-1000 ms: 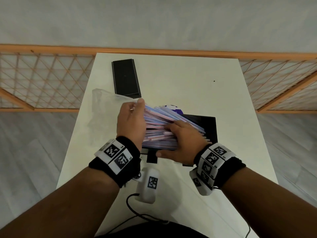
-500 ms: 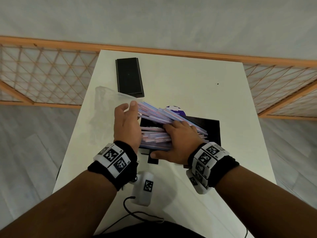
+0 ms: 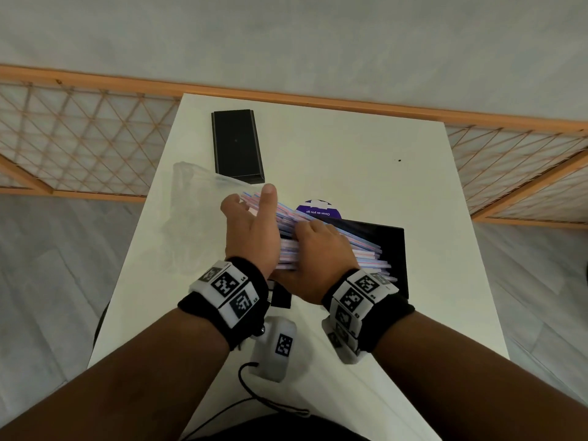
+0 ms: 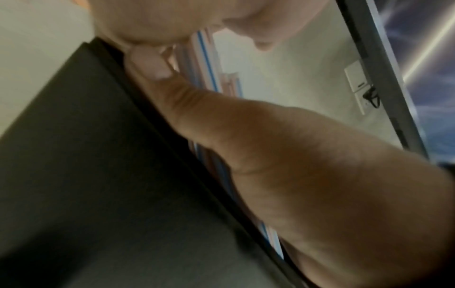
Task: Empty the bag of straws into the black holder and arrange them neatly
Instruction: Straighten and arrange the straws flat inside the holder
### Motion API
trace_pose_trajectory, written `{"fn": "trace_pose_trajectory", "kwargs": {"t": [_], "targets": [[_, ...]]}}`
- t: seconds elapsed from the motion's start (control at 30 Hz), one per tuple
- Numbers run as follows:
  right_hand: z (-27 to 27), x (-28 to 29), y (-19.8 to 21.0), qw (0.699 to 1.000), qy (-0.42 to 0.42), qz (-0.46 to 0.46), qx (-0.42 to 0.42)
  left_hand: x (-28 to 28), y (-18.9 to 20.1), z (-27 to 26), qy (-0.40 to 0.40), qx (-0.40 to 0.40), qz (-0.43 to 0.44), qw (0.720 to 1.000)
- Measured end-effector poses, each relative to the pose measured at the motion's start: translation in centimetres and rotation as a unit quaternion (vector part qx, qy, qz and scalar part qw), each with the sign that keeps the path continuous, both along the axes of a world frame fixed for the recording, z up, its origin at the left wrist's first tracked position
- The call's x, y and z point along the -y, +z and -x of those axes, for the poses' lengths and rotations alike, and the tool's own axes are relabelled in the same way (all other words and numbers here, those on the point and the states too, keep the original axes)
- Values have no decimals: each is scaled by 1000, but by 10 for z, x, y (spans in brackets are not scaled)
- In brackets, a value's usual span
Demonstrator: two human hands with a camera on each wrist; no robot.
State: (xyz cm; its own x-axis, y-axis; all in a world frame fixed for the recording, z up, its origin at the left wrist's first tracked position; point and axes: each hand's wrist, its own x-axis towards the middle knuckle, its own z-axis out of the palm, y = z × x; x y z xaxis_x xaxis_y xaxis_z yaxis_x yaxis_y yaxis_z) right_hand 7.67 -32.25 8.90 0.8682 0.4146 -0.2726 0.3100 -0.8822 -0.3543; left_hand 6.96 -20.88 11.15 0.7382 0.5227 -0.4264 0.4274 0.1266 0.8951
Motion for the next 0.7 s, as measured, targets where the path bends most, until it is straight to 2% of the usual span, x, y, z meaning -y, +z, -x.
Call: {"fn": "trace_pose_trajectory", "kwargs": {"t": [0.1, 0.2, 0.23, 0.3, 0.37, 0.5, 0.7], "targets": [[7, 1, -3, 999, -15, -45, -2, -2, -3, -4, 6, -32, 23, 999], [12, 22, -4, 992, -7, -121, 37, -7, -10, -6, 31, -16, 63, 997], [12, 32, -4, 992, -17, -116, 55, -9, -12, -6, 33, -11, 74, 997], [10, 51, -4, 996, -48, -45, 67, -12, -17, -6, 26, -3, 104, 994], [6, 62, -6, 997, -75, 11, 35, -13, -18, -6, 21, 0, 122, 992], [1, 59, -11, 999, -29, -34, -5, -11, -8, -5, 40, 14, 112, 993], [-10, 44, -15, 998, 1, -35, -49, -8, 2, 6, 82, 30, 114, 990]]}}
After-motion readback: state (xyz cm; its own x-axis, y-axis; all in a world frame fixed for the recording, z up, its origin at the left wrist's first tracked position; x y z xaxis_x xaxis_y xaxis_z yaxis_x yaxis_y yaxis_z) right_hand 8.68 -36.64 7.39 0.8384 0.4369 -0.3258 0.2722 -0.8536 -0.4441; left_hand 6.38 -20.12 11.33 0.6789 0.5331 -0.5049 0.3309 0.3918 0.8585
